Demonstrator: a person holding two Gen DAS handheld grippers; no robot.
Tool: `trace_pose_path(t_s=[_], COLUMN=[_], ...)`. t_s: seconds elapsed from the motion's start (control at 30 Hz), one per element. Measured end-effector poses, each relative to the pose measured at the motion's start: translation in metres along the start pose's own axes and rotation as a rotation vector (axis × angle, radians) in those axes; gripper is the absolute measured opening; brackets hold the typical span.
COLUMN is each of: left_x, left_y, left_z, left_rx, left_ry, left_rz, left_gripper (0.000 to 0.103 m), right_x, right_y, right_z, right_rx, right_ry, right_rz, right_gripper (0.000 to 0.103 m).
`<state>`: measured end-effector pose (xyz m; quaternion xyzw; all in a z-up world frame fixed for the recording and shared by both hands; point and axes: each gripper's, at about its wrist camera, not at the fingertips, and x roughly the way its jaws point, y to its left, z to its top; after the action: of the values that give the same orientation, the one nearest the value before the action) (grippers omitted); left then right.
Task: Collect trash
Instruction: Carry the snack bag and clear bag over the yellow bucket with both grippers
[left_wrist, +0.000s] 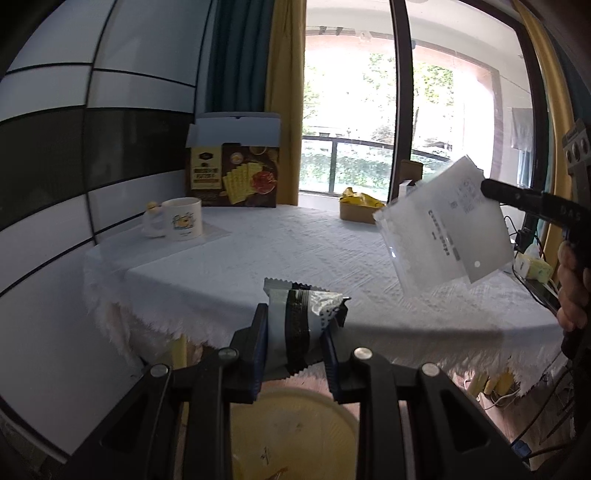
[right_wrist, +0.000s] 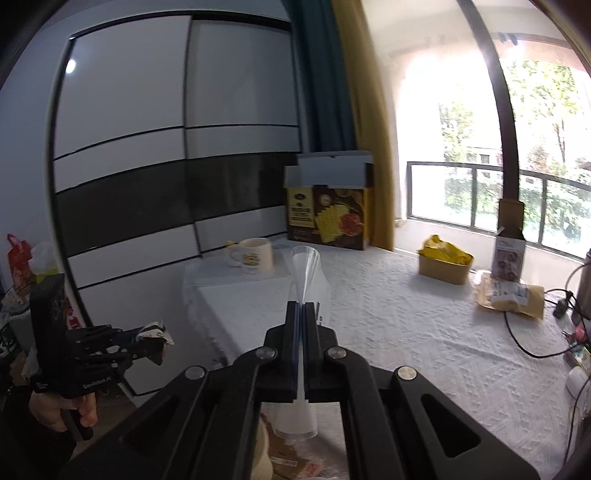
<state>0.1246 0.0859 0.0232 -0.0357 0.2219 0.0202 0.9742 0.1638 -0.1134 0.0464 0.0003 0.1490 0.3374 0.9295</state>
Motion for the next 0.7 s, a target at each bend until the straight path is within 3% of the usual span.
trace_pose_path(t_s=[0.37,0.7], left_x=[-0.031,-0.049], left_y=[0.033,0.060], left_z=[-0.026,-0.050], left_rx=[-0.067,-0.113], left_ry=[0.001,0.007], left_rz=[0.062,0.114], left_gripper=[0.026,0.026], right_x=[0.023,0.062], right_y=[0.069,0.110], right_z=[-0.020,-0.060], right_rx=[-0.039,-0.048], right_ry=[0.041,0.154], right_rz=[0.158,0.261], right_gripper=[0.001,0.001])
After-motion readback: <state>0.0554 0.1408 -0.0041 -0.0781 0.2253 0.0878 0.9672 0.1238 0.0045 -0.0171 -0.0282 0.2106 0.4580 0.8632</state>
